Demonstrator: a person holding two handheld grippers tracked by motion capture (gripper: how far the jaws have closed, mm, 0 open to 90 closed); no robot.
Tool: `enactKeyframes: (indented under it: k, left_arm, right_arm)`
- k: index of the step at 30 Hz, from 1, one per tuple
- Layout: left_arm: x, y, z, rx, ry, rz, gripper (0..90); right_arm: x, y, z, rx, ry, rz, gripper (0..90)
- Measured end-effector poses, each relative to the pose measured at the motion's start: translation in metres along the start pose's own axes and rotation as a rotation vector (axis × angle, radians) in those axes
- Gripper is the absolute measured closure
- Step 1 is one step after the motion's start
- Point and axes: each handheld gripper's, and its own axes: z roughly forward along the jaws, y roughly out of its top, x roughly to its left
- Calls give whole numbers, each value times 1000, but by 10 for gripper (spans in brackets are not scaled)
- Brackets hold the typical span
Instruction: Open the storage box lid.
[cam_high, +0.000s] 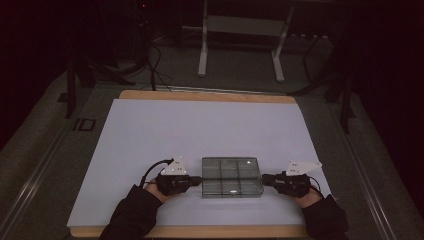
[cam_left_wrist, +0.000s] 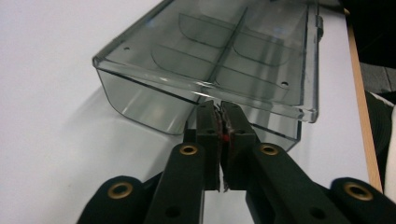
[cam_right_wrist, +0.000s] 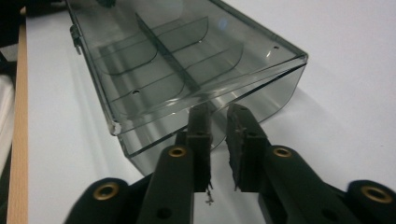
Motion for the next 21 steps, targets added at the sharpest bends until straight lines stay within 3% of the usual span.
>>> enactKeyframes:
  k: [10, 16, 21]
  left_arm:
    - [2, 6, -1, -58, 57, -1, 763]
    - [5, 10, -3, -93, 117, -6, 666]
    - [6, 15, -1, -108, 147, 2, 646]
  right_arm:
    - [-3, 10, 0, -32, -29, -20, 727]
    - [-7, 17, 3, -50, -56, -24, 703]
    - [-11, 23, 5, -64, -89, -36, 675]
